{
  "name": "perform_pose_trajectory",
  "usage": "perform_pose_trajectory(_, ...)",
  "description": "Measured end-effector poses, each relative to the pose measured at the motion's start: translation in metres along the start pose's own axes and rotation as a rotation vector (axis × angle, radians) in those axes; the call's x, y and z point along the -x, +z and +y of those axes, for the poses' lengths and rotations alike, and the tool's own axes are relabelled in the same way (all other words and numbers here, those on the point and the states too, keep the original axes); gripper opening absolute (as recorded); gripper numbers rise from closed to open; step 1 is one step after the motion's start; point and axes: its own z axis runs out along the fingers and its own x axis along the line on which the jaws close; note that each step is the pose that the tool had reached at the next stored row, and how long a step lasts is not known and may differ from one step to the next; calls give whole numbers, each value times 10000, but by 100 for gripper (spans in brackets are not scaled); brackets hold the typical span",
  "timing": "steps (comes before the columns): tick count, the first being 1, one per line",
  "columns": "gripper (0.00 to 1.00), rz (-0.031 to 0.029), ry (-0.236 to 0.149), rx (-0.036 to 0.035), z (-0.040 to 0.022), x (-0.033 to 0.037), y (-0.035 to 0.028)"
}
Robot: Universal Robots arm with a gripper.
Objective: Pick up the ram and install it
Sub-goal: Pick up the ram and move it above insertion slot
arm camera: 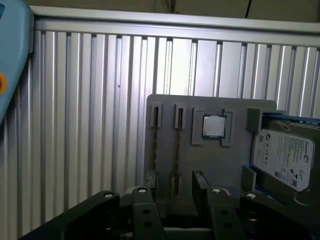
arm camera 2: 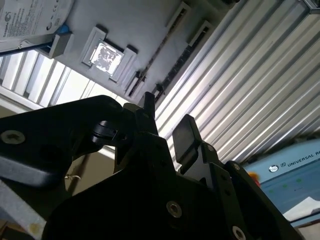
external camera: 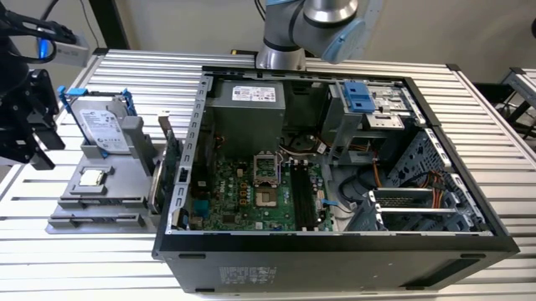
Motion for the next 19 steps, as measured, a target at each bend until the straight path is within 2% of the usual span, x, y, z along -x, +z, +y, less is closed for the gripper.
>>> perform_pose_trajectory(1, 100, -15, -1, -5, 0, -1, 5)
perform_pose_trajectory(2, 100, -90, -3, -11, -1, -2, 9)
perform_pose_trajectory(4, 100, -308, -2, -23, 0, -1, 22)
perform_pose_trajectory(5, 100, -336, -2, -27, 0, 0, 33)
perform_pose_trajectory(12, 100, -330, -1, 79, -1, -7, 88)
perform_pose_trajectory(19, 100, -330, -1, 85, 0, -40, 173)
